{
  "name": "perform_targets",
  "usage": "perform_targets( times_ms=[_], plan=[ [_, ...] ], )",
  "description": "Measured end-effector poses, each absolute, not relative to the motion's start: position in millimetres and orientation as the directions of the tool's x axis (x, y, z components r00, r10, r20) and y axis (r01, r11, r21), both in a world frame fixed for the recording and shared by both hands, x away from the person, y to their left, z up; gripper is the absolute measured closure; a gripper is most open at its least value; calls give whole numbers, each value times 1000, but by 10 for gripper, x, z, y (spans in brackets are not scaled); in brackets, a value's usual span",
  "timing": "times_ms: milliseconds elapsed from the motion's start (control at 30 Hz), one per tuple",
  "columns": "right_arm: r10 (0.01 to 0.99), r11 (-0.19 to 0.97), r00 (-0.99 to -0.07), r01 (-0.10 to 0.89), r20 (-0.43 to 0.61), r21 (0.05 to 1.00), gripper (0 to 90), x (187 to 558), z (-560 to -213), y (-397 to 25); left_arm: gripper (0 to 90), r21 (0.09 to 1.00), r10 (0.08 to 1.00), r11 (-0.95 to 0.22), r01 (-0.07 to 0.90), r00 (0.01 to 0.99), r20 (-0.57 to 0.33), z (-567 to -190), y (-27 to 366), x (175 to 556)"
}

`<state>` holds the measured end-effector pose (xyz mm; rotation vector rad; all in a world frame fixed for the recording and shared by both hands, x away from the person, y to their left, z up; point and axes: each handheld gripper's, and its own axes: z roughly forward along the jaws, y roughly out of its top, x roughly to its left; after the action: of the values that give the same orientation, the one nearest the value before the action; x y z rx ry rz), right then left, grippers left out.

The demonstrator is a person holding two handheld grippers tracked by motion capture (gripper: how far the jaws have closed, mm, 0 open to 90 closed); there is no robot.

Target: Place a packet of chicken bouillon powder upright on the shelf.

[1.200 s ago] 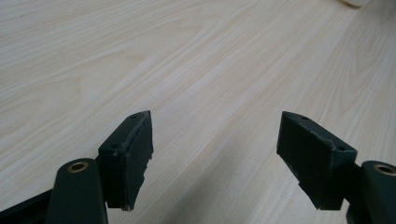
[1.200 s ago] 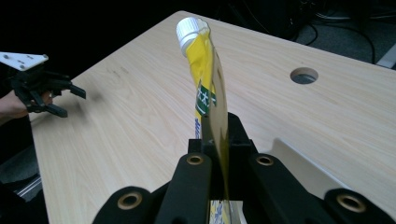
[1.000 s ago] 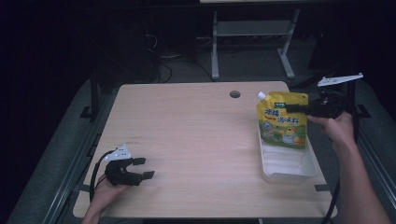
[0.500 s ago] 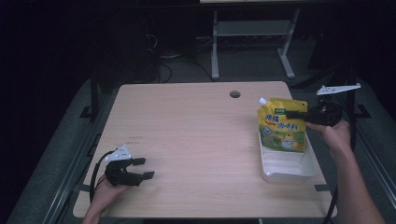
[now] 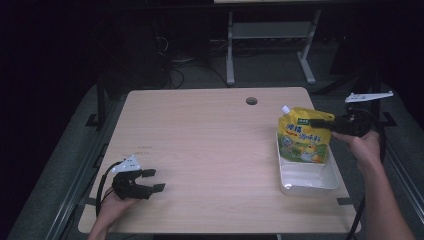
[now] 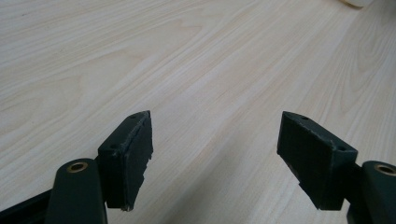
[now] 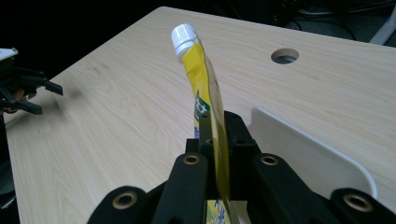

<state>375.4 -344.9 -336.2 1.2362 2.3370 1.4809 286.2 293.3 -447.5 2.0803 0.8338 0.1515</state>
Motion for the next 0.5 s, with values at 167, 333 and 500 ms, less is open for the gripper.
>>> perform_targets(
  times_ms=[167, 333, 500],
  plan=[
    [684, 193, -659, 577, 313, 793, 876, 3744, -3368, -3475, 263, 764, 613, -400, 507, 768, -188, -4474, 2935, 2860],
    [681, 193, -660, 578, 316, 793, 874, 3729, -3381, -3507, 262, 761, 611, -404, 508, 769, -189, -4480, 2930, 2857],
    [682, 188, -654, 590, 328, 785, 870, 3700, -3403, -3563, 262, 761, 611, -403, 508, 768, -189, -4479, 2930, 2858]
  ],
)
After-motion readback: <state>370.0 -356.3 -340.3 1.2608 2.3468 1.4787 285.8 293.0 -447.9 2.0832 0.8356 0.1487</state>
